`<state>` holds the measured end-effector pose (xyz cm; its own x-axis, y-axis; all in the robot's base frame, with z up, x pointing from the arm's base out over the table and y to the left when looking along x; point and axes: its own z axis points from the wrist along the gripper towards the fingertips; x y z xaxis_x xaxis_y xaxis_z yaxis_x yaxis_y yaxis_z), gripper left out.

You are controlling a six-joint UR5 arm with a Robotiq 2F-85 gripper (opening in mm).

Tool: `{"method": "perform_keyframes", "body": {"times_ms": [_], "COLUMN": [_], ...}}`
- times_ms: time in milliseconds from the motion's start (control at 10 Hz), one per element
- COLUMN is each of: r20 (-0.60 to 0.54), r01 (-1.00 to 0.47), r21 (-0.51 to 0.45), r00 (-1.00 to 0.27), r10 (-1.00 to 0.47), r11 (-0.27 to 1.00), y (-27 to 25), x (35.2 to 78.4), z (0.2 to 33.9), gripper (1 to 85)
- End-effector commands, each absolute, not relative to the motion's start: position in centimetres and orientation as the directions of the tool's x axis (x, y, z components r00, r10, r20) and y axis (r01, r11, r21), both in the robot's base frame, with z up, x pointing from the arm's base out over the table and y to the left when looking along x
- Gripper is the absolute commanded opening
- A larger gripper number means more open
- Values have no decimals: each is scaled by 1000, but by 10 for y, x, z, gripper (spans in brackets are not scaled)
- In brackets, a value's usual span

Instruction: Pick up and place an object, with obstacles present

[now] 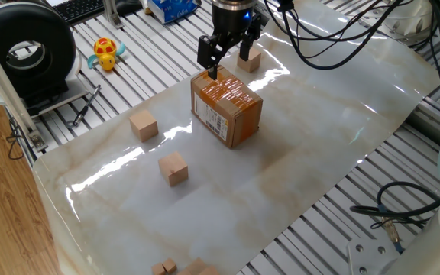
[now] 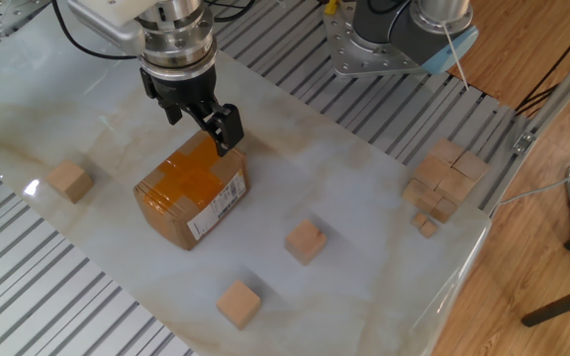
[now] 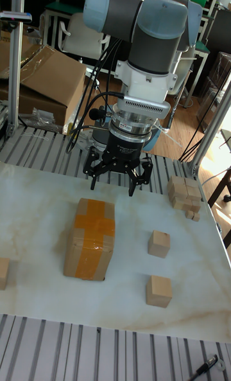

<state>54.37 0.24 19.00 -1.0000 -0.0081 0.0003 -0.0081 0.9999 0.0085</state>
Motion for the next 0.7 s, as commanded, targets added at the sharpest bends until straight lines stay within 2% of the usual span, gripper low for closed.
{"method": "perform_keyframes", "body": {"times_ms": [0,600], "r20": [-75,-76], "r01": [-90,-87], "r21": [-69,-80], "r00": [-993,-993], "r10": [-95,-93], "r11": [994,993], "y": [-11,-10], "x": [565,565], "z": [191,191], "gripper": [13,13]}}
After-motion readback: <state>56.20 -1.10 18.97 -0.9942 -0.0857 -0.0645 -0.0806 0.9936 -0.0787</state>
